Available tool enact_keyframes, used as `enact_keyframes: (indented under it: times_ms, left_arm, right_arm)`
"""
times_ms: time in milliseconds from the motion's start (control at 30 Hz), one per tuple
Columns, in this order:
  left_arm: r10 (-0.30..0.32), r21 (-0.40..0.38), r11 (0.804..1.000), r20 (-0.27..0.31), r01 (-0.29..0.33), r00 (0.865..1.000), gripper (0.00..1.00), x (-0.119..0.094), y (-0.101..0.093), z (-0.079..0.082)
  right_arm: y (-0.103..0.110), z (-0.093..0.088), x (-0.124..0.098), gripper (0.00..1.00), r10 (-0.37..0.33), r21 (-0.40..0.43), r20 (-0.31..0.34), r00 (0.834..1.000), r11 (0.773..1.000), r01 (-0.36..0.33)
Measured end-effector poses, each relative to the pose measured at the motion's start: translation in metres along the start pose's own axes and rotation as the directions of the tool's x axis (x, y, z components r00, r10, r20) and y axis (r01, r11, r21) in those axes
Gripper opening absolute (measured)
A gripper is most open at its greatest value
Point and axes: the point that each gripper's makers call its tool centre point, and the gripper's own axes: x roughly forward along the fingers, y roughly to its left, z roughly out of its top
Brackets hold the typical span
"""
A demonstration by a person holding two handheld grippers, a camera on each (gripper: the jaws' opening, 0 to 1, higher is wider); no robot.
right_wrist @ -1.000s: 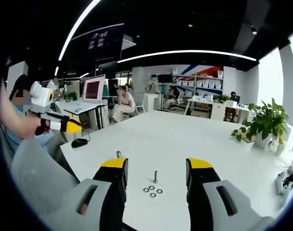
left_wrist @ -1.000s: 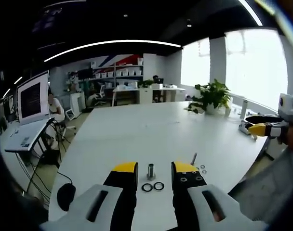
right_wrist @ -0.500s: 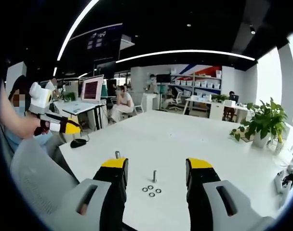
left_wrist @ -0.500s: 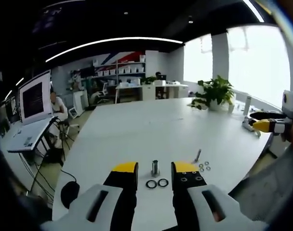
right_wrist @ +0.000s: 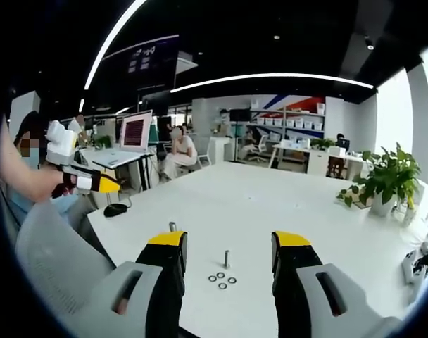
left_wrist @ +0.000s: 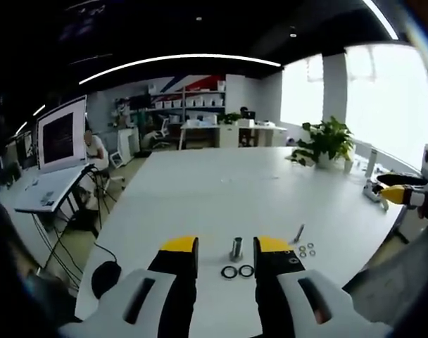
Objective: Place the washer onto the threaded stud by aligning its center hole with the stud, sliding it down to the base, and recovering from edge contact or off-axis alignment until the washer reaches the visible bottom stop.
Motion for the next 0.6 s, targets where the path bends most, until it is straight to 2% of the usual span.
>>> enact_keyframes:
  times_ms: [333,600]
  left_arm:
    - [-0.002,-0.022,1.000,-0.011,0.002,1.000,0.31,0.010,0.004,-0.001]
    - [-0.028,-0.026,0.999,-0.055,0.027,0.998,0.34,0.022,0.001,-0.008]
  right_arm:
    - [-0.001,0.000,0.000,0.51,0.001,0.005,0.000,1.000,1.000,-0.001]
    - [-0.001,-0.002,0.001,0.50,0.000,0.002,-0.010,1.000,1.000,0.000]
